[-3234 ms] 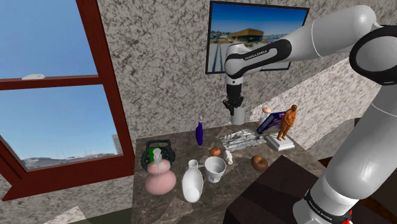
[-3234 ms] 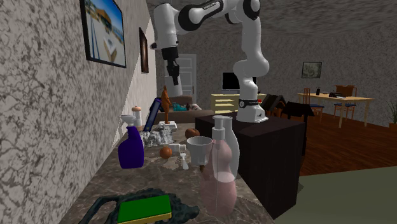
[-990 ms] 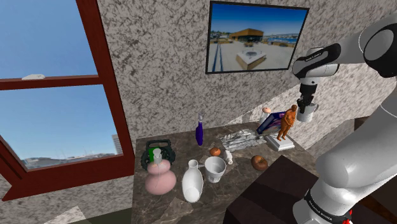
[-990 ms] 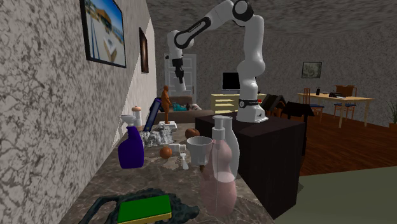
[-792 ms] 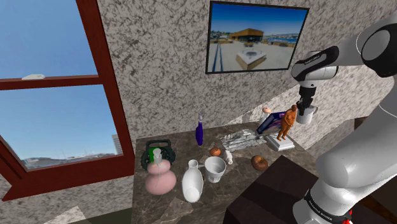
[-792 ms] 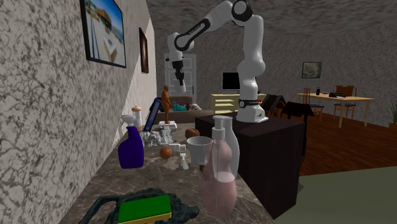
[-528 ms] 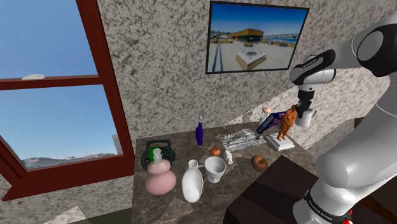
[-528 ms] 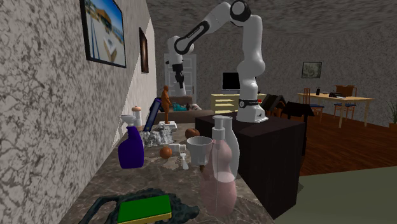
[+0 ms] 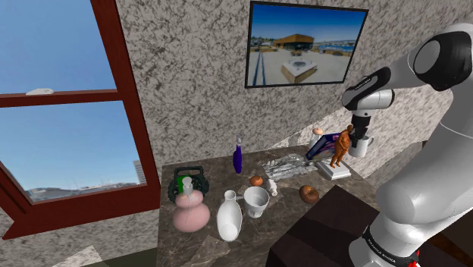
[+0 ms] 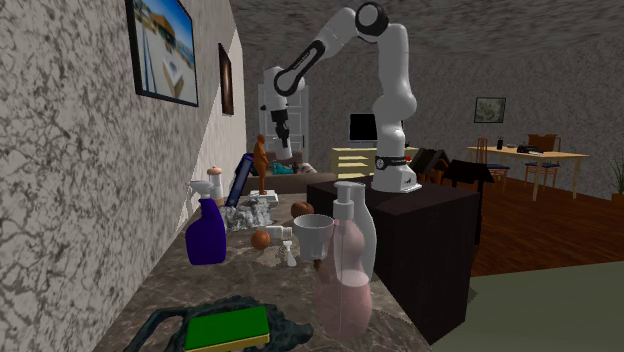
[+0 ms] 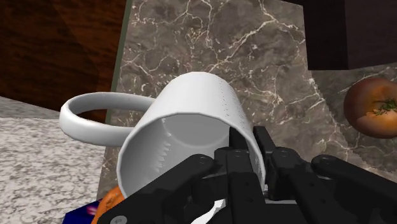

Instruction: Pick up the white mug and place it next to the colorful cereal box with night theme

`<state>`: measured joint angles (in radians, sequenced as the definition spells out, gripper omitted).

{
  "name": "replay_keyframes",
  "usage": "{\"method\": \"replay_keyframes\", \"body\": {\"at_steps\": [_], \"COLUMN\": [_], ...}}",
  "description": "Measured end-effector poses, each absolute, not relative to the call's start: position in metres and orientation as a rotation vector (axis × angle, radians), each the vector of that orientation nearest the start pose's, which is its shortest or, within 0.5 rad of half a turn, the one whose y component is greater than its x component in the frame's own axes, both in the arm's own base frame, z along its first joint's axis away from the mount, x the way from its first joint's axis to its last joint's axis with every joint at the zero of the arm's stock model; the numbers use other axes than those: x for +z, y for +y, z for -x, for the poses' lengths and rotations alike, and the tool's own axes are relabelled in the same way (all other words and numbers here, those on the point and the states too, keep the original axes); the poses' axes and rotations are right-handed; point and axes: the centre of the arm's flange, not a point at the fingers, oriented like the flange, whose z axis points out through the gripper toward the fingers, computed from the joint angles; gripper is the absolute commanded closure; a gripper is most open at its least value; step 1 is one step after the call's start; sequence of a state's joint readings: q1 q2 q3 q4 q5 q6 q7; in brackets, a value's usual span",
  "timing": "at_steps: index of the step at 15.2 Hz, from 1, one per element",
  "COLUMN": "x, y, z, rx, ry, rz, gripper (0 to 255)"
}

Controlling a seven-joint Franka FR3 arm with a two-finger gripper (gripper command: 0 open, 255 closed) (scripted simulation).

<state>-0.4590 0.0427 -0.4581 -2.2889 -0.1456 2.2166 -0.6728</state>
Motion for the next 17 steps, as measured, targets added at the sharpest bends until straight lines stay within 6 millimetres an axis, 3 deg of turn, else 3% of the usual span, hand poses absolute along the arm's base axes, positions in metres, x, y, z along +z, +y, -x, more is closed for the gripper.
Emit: {"method": "replay_keyframes", "body": {"at_steps": [17], "x": [0.236], "y": [-0.405], "z": [-0.304], "rx": [0.269], "ry": [0.237], "rz": [3.133], "gripper": [255]}}
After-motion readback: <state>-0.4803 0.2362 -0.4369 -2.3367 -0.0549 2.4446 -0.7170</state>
